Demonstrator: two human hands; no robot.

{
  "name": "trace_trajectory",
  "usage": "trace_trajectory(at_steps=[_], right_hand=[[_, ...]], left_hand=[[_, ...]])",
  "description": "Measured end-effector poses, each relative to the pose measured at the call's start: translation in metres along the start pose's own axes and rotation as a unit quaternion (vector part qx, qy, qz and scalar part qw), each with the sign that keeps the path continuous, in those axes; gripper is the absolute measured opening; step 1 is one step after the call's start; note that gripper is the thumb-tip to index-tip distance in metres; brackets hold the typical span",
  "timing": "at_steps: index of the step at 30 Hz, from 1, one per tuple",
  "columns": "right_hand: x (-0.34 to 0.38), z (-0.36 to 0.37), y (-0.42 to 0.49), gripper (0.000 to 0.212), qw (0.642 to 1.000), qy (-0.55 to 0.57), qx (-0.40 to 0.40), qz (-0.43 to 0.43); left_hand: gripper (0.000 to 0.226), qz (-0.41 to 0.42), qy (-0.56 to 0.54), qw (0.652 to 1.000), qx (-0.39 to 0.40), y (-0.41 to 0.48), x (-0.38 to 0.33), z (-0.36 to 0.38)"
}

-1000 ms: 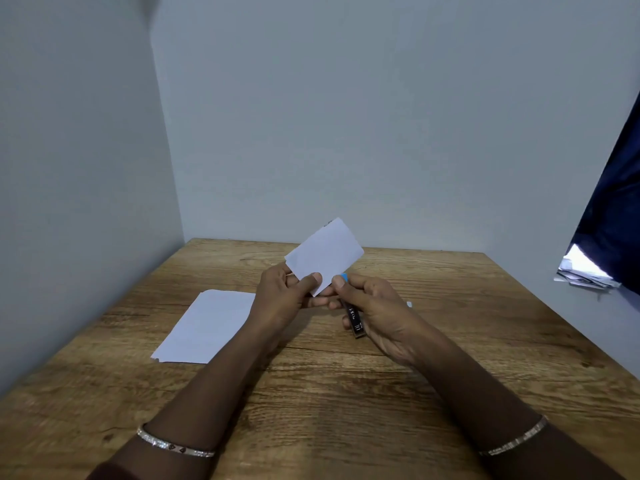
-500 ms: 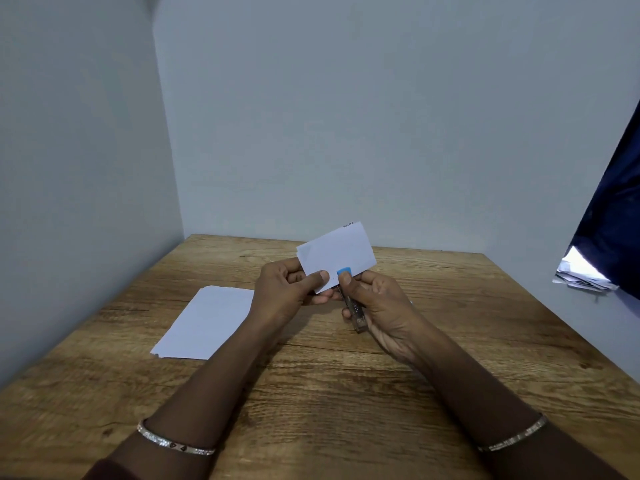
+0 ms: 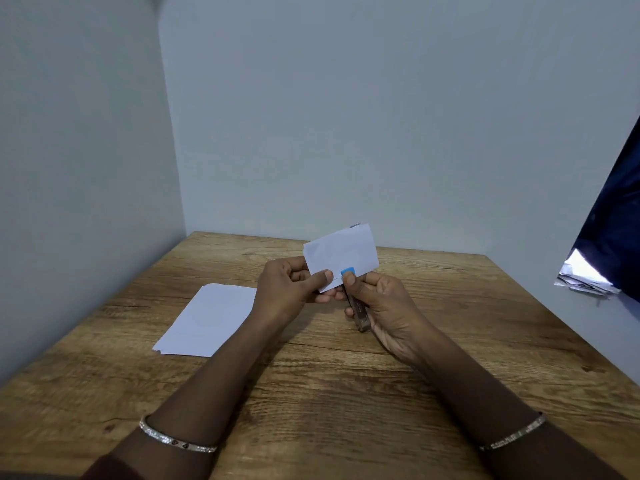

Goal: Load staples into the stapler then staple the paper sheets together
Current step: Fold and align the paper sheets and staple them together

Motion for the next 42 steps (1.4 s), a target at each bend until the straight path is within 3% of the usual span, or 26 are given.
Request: trace_trajectory(at_steps=[16,24,34,42], right_hand=[[0.0036,-0.0019,-0.0030,0.038,1.000,-0.009,-0.023,-0.019],[0.0060,-0.0015,-0.0018,0.055,0.999,0.036,-0.021,-0.028],[0.0073,-0.0064,-0.0011,0.022,0.998,0.052,-0.016,-0.019],[0.0046,-0.0075,-0.0006,0.034,0.998,0.060,-0.015,-0.007]], left_hand=[[0.019,0.004,0.006,1.000,0.019,-0.0024,-0.0029,0.0043],[0.017,-0.005,0.007,1.000,-0.014,-0.0014,-0.0018,-0.0027],[0.018,0.003,0.009,0.999,-0.034,-0.0019,-0.0051,-0.0040],[0.018,0.006,0.027,0.999,-0.024,-0.0019,-0.0056,-0.0018]])
Point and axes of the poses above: each hand's wrist, its own y-axis towards the middle knuckle, its own z-axis out of the palm, x = y × z, the point moved 5 cm from there along y, towards the middle knuckle, and after that the axes turned 13 degrees about x, right-handed, at the moved point
